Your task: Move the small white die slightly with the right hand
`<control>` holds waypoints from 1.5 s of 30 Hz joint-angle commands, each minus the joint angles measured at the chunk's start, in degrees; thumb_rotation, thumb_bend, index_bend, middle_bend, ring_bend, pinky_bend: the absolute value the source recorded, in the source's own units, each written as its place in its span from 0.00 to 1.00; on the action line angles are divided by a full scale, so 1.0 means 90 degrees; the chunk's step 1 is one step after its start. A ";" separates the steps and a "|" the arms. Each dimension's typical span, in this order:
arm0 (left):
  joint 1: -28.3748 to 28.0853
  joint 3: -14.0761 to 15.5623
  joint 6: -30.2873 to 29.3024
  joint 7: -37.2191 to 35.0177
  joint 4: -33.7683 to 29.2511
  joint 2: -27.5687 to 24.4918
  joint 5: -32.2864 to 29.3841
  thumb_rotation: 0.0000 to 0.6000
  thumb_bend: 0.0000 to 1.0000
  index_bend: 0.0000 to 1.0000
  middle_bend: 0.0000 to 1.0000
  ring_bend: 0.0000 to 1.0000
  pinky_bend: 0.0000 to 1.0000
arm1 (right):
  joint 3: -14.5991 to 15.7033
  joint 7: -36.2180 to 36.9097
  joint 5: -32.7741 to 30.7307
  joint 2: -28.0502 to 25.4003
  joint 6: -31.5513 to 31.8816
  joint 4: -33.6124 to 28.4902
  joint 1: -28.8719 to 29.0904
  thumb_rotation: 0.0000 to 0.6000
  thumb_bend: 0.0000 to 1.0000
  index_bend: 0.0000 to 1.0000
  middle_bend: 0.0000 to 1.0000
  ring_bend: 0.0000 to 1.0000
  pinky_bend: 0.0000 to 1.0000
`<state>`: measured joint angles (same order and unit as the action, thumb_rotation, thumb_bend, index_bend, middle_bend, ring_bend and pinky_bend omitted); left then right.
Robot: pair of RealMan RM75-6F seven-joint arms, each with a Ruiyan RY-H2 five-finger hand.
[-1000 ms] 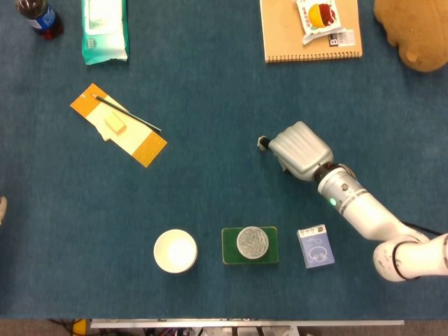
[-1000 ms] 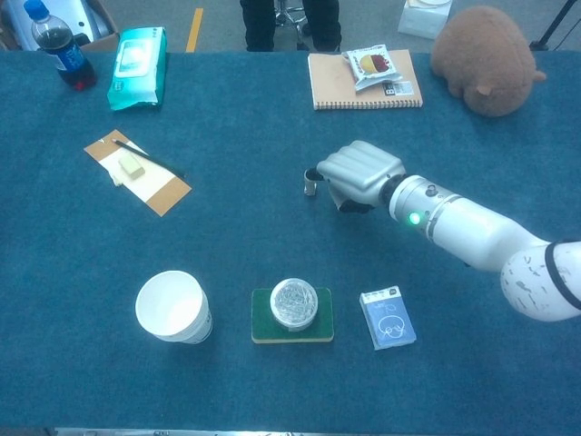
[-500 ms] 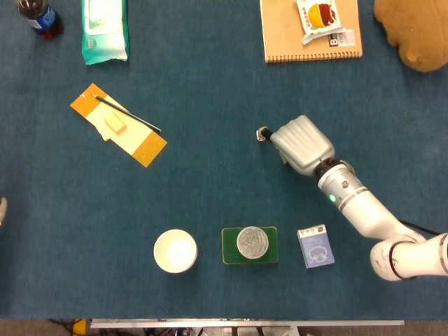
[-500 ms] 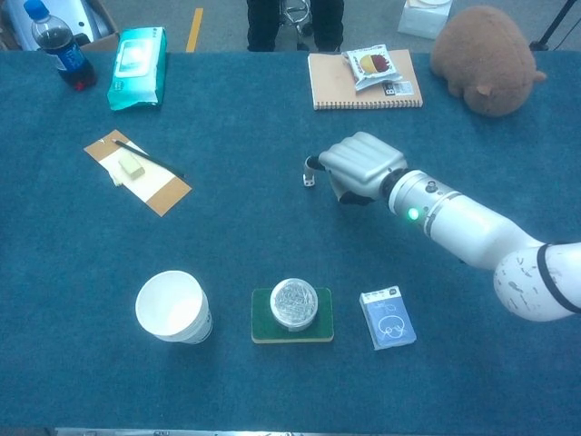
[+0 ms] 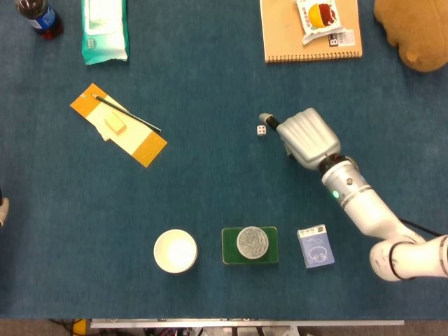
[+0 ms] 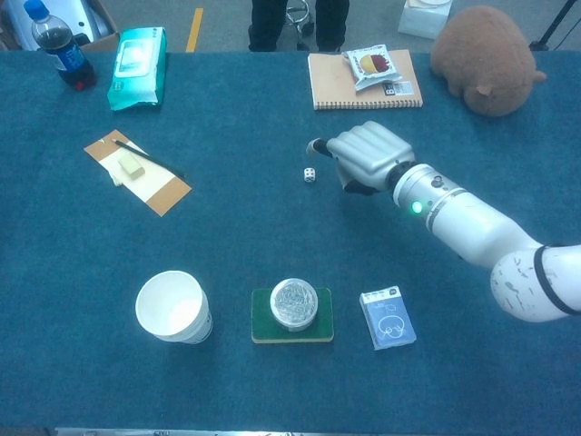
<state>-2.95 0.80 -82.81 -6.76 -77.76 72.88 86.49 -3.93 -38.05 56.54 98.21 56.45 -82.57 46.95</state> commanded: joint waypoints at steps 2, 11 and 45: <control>0.0000 -0.0011 -0.0083 -0.0006 0.0005 0.0008 0.0063 1.00 0.40 0.33 0.33 0.34 0.54 | 0.0129 0.0994 0.1331 -0.0308 0.0921 -0.0266 -0.0459 1.00 1.00 0.19 0.96 0.89 0.83; -0.0030 -0.0068 -0.0389 0.0230 -0.0263 -0.0089 0.0308 1.00 0.40 0.33 0.33 0.34 0.54 | 0.0354 0.3388 0.3993 -0.1125 0.3838 -0.0162 -0.1549 1.00 1.00 0.19 0.80 0.76 0.79; -0.0728 -0.0492 -0.1170 0.0083 0.0099 0.0462 0.1267 1.00 0.40 0.34 0.33 0.33 0.52 | 0.1255 0.4505 0.4585 -0.3075 0.6166 -0.0002 -0.5031 1.00 0.26 0.49 0.41 0.27 0.31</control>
<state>-9.34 -3.58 -93.44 -5.85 -77.02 76.88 97.83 7.62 1.58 98.75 69.93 111.48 -83.50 2.69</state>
